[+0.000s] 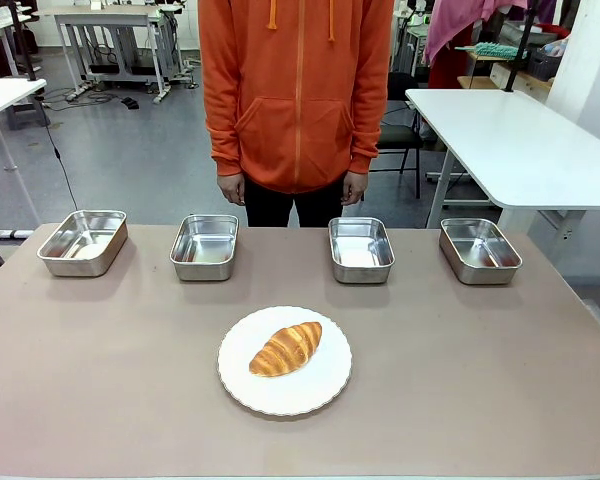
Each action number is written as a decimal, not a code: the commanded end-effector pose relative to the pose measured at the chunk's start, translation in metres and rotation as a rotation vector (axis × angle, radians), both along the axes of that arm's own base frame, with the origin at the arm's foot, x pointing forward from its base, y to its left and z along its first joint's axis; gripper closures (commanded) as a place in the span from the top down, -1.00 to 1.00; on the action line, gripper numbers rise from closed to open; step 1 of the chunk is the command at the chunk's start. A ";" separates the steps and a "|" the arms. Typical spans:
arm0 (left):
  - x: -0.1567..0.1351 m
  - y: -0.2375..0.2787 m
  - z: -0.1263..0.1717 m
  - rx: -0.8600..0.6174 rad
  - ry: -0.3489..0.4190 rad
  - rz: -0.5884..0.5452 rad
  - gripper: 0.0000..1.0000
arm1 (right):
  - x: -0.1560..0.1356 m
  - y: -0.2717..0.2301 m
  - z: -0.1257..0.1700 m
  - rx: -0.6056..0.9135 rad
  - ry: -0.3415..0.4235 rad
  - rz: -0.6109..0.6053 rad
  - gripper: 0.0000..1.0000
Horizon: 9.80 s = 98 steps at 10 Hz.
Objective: Place the bread in the container.
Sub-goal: Place the Butter Roll into the Airtight Container indicated by the human.
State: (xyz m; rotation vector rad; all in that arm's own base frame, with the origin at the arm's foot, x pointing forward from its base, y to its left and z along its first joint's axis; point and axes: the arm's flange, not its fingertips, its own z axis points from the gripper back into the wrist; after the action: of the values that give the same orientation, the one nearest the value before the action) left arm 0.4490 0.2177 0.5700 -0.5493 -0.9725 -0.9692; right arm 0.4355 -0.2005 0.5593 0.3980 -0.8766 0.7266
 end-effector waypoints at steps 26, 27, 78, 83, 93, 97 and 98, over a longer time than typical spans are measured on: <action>-0.001 0.001 0.001 -0.004 -0.006 -0.012 1.00 | 0.002 0.001 -0.001 0.015 -0.025 0.012 1.00; -0.001 0.001 0.001 -0.004 -0.006 -0.012 1.00 | 0.002 0.001 -0.001 0.015 -0.025 0.012 1.00; -0.001 0.001 0.001 -0.004 -0.006 -0.012 1.00 | 0.002 0.001 -0.001 0.015 -0.025 0.012 1.00; -0.001 0.001 0.001 -0.004 -0.006 -0.012 1.00 | 0.002 0.001 -0.001 0.015 -0.025 0.012 1.00; -0.001 0.001 0.001 -0.004 -0.006 -0.012 1.00 | 0.002 0.001 -0.001 0.015 -0.025 0.012 1.00; -0.001 0.001 0.001 -0.004 -0.006 -0.012 1.00 | 0.002 0.001 -0.001 0.015 -0.025 0.012 1.00; -0.001 0.001 0.001 -0.004 -0.006 -0.012 1.00 | 0.002 0.001 -0.001 0.015 -0.025 0.012 1.00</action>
State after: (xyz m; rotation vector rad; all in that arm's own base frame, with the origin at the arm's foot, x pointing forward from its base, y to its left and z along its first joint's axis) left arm 0.4491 0.2177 0.5700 -0.5493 -0.9725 -0.9692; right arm 0.4355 -0.2005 0.5593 0.3981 -0.8765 0.7267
